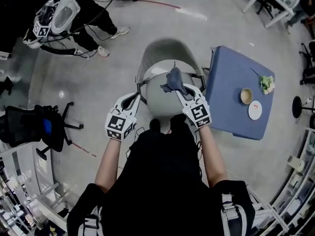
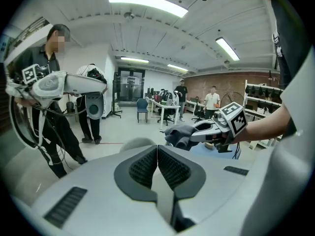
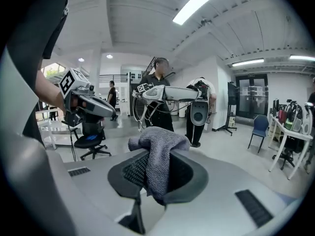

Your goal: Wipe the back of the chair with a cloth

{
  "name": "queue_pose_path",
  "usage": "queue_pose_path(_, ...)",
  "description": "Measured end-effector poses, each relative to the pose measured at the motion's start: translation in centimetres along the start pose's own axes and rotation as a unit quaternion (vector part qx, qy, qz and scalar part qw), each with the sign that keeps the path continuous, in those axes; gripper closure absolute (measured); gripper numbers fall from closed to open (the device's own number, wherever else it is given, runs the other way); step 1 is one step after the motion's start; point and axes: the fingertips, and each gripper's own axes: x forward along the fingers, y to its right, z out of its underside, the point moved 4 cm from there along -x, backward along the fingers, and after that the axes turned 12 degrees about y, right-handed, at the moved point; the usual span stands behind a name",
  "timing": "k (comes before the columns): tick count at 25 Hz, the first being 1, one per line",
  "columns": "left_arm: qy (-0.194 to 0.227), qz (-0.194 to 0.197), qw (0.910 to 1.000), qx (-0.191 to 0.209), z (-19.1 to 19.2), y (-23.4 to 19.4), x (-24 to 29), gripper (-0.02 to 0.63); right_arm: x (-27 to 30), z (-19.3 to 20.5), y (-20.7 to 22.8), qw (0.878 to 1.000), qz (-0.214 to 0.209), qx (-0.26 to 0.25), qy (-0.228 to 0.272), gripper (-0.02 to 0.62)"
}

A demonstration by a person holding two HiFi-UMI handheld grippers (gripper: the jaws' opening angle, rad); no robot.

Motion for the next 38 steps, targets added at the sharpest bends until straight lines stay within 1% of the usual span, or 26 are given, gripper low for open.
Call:
queue_pose_path(2,-0.005,-0.011,0.9999,0.003,-0.4,-0.1,1.3,0.581,0.6,0.6,1.4,1.0,-0.014,0.009,0.002,0.509)
queue_pose_path(4,-0.006,-0.016,0.9998,0.009,-0.9,-0.4,2.3,0.581,1.4,1.4,2.5,0.999,-0.02,0.029,0.006,0.509)
queue_pose_path(6,-0.002,-0.011,0.9998,0.014,-1.5,-0.9,3.6,0.581,2.2,2.3,3.6,0.999,-0.018,0.05,0.006,0.509)
queue_pose_path(8,0.002,0.003,0.9998,0.017,-2.0,-1.6,4.9,0.581,3.5,3.1,4.4,0.998,-0.011,0.059,0.0,0.509)
queue_pose_path(12,-0.002,0.049,0.9986,0.023,-2.0,-3.9,6.7,0.581,6.2,4.7,4.5,0.997,0.021,0.076,-0.008,0.509)
queue_pose_path(14,-0.006,0.076,0.9968,0.026,-1.5,-5.9,7.5,0.581,8.0,5.6,4.4,0.996,0.046,0.079,-0.015,0.509)
queue_pose_path(17,-0.023,0.109,0.9931,0.035,-0.8,-9.7,8.2,0.581,11.2,6.5,4.5,0.992,0.086,0.09,-0.018,0.509)
queue_pose_path(19,-0.031,0.119,0.9917,0.038,-0.5,-11.9,8.4,0.581,12.9,6.9,4.4,0.989,0.103,0.105,-0.014,0.509)
queue_pose_path(21,-0.035,0.118,0.992,0.029,0.1,-13.6,8.8,0.581,14.3,7.6,4.2,0.988,0.109,0.111,-0.018,0.509)
queue_pose_path(23,-0.038,0.114,0.9925,0.022,0.9,-14.7,9.2,0.581,15.7,8.4,3.9,0.988,0.104,0.11,-0.022,0.509)
queue_pose_path(26,-0.04,0.098,0.9941,0.023,2.7,-15.7,9.5,0.581,17.9,10.4,3.6,0.99,0.086,0.105,-0.022,0.509)
queue_pose_path(29,-0.046,0.08,0.9957,0.006,5.0,-16.6,10.0,0.581,20.2,12.6,4.1,0.992,0.074,0.098,-0.018,0.509)
queue_pose_path(34,-0.071,0.073,0.9947,-0.011,9.1,-17.4,11.0,0.581,23.7,15.2,5.1,0.996,0.048,0.071,-0.012,0.509)
queue_pose_path(38,-0.068,0.067,0.995,-0.03,11.8,-17.6,12.1,0.581,25.9,17.2,5.8,0.998,0.026,0.052,-0.015,0.509)
